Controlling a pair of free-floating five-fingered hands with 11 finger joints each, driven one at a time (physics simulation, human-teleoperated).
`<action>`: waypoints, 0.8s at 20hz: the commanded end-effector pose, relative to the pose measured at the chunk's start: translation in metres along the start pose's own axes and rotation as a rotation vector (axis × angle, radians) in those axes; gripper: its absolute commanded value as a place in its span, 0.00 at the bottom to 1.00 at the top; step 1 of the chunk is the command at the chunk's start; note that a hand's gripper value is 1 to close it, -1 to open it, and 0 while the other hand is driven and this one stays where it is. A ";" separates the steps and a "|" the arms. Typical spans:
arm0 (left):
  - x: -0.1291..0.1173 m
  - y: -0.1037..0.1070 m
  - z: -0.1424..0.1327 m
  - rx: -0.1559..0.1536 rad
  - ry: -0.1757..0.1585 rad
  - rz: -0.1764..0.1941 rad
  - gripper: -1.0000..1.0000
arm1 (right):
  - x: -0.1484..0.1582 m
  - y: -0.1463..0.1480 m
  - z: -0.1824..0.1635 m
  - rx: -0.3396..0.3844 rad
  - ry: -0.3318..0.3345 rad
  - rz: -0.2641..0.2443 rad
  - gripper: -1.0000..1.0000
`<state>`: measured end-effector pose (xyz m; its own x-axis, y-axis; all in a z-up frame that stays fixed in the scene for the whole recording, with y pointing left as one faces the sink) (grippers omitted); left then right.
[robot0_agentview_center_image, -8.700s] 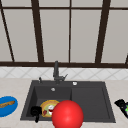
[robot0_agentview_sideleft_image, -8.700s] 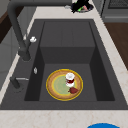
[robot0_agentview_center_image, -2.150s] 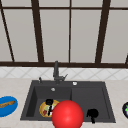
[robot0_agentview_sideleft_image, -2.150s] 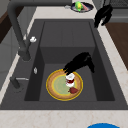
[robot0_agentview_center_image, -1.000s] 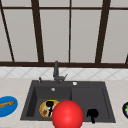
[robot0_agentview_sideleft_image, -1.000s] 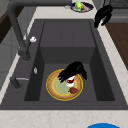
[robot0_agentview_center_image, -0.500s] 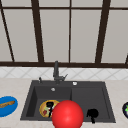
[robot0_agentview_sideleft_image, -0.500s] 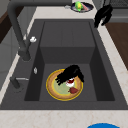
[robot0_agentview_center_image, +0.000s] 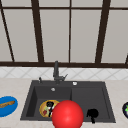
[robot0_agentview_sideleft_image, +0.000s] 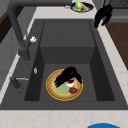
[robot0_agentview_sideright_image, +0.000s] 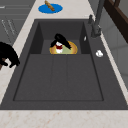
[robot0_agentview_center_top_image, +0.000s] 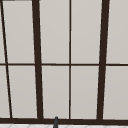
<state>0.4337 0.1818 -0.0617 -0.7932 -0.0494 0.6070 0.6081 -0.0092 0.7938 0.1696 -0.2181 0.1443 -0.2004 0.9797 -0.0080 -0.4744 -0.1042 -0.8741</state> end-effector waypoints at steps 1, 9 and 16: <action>-0.018 -0.009 -0.001 -0.001 0.001 0.051 0.00 | 0.000 0.000 0.000 0.000 0.000 0.000 0.50; -0.021 -0.001 0.001 0.000 -0.006 0.159 1.00 | 0.000 0.000 0.000 0.000 0.000 0.000 0.50; -0.009 0.011 -0.001 0.000 -0.011 0.079 1.00 | 0.000 0.000 0.000 0.000 0.000 0.000 0.50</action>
<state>0.4472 0.1829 -0.0587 -0.7429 -0.0409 0.6682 0.6688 -0.0034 0.7434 0.1696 -0.2181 0.1443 -0.2004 0.9797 -0.0080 -0.4744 -0.1042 -0.8741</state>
